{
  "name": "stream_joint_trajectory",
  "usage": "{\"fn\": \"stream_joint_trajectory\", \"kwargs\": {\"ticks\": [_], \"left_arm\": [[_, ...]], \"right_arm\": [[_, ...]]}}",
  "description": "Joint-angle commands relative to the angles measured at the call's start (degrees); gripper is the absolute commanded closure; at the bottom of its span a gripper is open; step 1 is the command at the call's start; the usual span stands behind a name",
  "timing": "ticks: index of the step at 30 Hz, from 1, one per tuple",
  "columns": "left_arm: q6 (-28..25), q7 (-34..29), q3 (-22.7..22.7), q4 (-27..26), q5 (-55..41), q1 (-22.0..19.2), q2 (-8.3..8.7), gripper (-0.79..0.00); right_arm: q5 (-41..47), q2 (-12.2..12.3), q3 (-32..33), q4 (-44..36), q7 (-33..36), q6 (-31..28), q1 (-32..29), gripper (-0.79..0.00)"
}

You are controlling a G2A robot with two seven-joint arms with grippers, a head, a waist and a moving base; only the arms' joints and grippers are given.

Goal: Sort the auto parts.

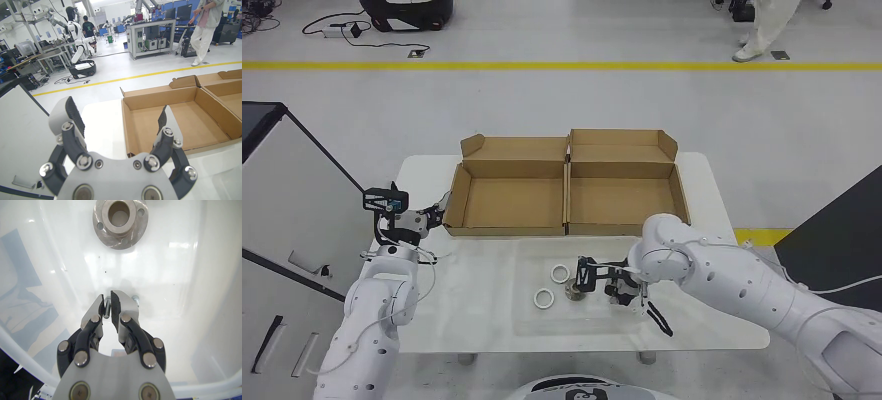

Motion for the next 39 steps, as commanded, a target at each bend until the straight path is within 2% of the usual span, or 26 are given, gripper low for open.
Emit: {"fn": "stream_joint_trajectory", "kwargs": {"ticks": [1, 11, 20, 31, 39], "left_arm": [[0.0, 0.0, 0.0, 0.0, 0.0, 0.0, 0.0, -0.785], [0.0, 0.0, 0.0, 0.0, 0.0, 0.0, 0.0, -0.785], [0.0, 0.0, 0.0, 0.0, 0.0, 0.0, 0.0, -0.785], [0.0, 0.0, 0.0, 0.0, 0.0, 0.0, 0.0, -0.785], [0.0, 0.0, 0.0, 0.0, 0.0, 0.0, 0.0, -0.785]], "right_arm": [[0.0, -0.1, 0.0, 0.1, 0.1, -0.1, 0.0, 0.0], [0.2, 0.0, 0.7, -0.5, 0.4, 0.0, 0.0, 0.0], [1.6, 0.9, 4.1, -4.1, 0.3, 0.9, 0.5, 0.0], [5.4, 2.8, 9.7, -10.3, 1.1, 1.2, -0.2, 0.0], [6.6, 5.3, 17.0, -12.7, -1.3, 0.8, -2.5, 0.0]]}}
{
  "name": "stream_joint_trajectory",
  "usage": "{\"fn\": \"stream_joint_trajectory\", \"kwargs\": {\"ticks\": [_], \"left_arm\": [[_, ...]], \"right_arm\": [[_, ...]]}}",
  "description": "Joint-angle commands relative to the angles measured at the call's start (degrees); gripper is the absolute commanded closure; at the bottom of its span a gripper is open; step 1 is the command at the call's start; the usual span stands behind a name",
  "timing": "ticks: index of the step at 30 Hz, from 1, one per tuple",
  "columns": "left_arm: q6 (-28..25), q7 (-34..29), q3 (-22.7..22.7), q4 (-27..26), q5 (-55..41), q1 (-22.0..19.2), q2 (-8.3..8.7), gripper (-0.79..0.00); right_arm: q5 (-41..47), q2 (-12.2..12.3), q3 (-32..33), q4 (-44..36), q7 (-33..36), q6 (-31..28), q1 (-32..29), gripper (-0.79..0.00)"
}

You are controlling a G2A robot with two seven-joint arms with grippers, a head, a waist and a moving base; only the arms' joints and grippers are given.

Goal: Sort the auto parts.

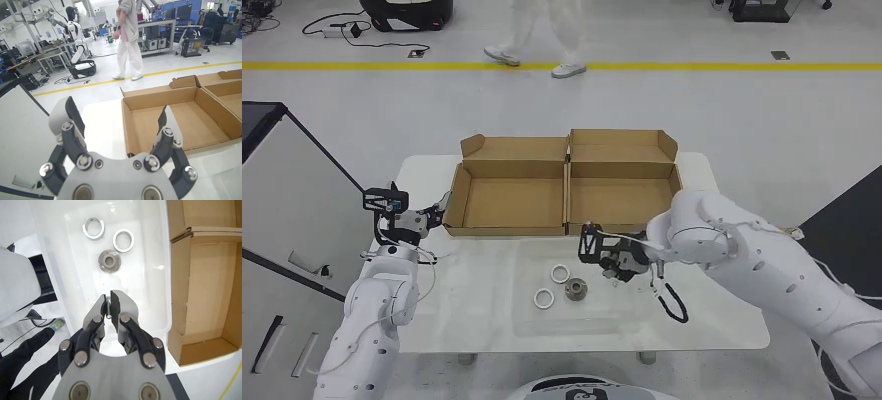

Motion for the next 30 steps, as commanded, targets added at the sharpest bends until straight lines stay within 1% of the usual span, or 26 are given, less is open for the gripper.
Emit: {"fn": "stream_joint_trajectory", "kwargs": {"ticks": [1, 5, 10, 18, 23, 27, 30], "left_arm": [[0.0, 0.0, 0.0, 0.0, 0.0, 0.0, 0.0, -0.785], [0.0, 0.0, 0.0, 0.0, 0.0, 0.0, 0.0, -0.785], [0.0, 0.0, 0.0, 0.0, 0.0, 0.0, 0.0, -0.785], [0.0, 0.0, 0.0, 0.0, 0.0, 0.0, 0.0, -0.785], [0.0, 0.0, 0.0, 0.0, 0.0, 0.0, 0.0, -0.785], [0.0, 0.0, 0.0, 0.0, 0.0, 0.0, 0.0, -0.785], [0.0, 0.0, 0.0, 0.0, 0.0, 0.0, 0.0, -0.785]], "right_arm": [[0.2, 0.7, 2.3, -0.3, -1.7, -0.5, -1.1, 0.0], [1.5, 2.0, 6.2, -0.7, -4.3, -1.7, -3.4, 0.0], [6.0, 3.7, 12.6, 0.0, -8.8, -5.2, -6.5, 0.0], [11.4, 5.2, 19.1, 2.6, -13.9, -13.1, -9.7, 0.0], [16.4, 5.6, 20.2, 5.9, -16.6, -19.8, -10.2, 0.0], [21.5, 5.9, 18.4, 7.6, -21.2, -24.4, -9.2, 0.0], [24.8, 6.4, 15.3, 7.9, -23.6, -26.7, -6.7, 0.0]]}}
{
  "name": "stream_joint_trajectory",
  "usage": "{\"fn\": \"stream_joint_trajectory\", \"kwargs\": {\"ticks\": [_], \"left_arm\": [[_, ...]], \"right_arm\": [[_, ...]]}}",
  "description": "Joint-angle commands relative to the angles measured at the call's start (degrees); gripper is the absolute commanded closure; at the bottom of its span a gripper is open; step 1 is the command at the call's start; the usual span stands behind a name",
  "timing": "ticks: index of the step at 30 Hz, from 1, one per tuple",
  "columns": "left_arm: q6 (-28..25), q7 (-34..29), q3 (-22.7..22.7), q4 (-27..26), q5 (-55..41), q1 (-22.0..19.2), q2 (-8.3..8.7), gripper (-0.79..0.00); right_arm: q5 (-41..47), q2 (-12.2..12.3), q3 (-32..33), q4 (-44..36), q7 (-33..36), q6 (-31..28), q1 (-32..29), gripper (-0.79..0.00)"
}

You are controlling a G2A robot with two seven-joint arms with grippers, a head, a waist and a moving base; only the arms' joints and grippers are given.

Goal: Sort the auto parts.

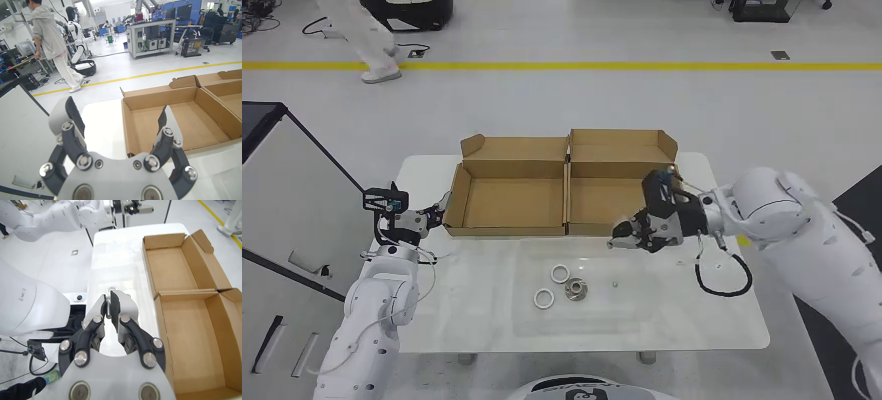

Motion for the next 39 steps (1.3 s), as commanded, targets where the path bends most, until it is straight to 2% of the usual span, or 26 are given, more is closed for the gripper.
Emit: {"fn": "stream_joint_trajectory", "kwargs": {"ticks": [1, 9, 12, 20, 29, 39], "left_arm": [[0.0, 0.0, 0.0, 0.0, 0.0, 0.0, 0.0, -0.785], [0.0, 0.0, 0.0, 0.0, 0.0, 0.0, 0.0, -0.785], [0.0, 0.0, 0.0, 0.0, 0.0, 0.0, 0.0, -0.785], [0.0, 0.0, 0.0, 0.0, 0.0, 0.0, 0.0, -0.785], [0.0, 0.0, 0.0, 0.0, 0.0, 0.0, 0.0, -0.785], [0.0, 0.0, 0.0, 0.0, 0.0, 0.0, 0.0, -0.785]], "right_arm": [[1.8, 0.4, -2.3, 0.0, -1.2, -1.2, 1.9, 0.0], [14.1, 1.2, -12.9, 3.3, -6.0, -6.1, 9.7, 0.0], [19.3, 1.4, -16.2, 3.8, -6.0, -6.1, 12.8, 0.0], [32.1, 1.7, -20.6, 4.2, -6.0, -6.1, 19.1, 0.0], [43.3, 2.2, -19.2, 0.8, -6.0, -6.1, 20.2, 0.0], [53.8, 2.1, -12.1, -4.0, -6.0, -6.1, 15.7, 0.0]]}}
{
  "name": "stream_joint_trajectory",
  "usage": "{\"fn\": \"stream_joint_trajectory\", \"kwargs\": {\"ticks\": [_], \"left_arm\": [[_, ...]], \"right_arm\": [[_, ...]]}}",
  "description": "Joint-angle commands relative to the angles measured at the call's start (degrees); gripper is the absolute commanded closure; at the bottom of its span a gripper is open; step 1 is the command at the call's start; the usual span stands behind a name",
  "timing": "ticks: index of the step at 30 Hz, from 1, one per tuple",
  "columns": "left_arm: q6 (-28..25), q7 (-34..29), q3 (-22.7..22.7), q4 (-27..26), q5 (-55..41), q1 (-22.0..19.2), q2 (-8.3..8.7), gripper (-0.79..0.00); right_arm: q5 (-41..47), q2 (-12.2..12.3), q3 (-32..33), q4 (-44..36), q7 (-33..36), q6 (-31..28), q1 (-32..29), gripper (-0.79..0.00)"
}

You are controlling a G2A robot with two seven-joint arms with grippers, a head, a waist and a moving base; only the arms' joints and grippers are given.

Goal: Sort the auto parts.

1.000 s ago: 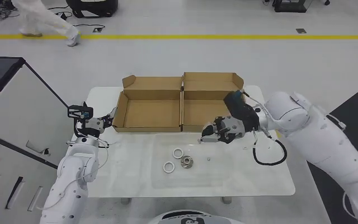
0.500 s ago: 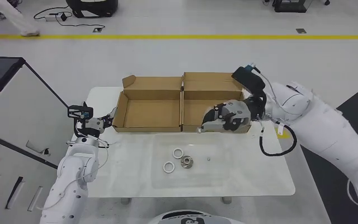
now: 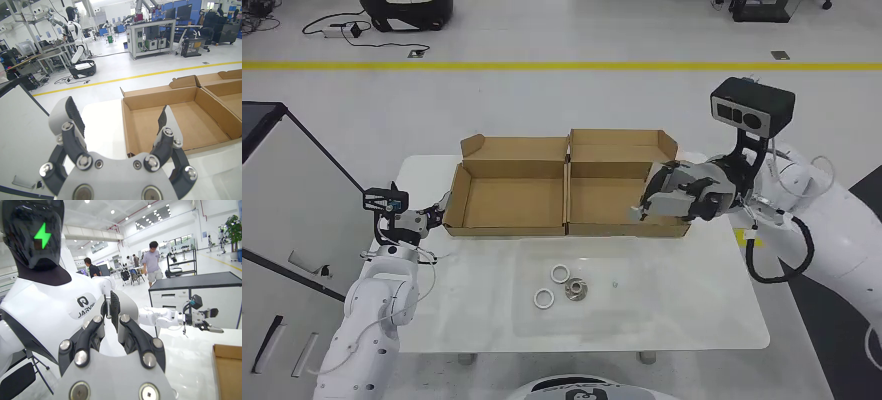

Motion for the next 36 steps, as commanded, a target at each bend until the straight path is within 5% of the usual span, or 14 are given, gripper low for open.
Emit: {"fn": "stream_joint_trajectory", "kwargs": {"ticks": [1, 36], "left_arm": [[0.0, 0.0, 0.0, 0.0, 0.0, 0.0, 0.0, -0.785], [0.0, 0.0, 0.0, 0.0, 0.0, 0.0, 0.0, -0.785]], "right_arm": [[0.7, -0.1, 1.3, -0.6, 0.0, 0.0, -0.9, 0.0], [0.8, -0.6, 2.9, -0.8, 0.0, 0.0, -2.4, 0.0]]}}
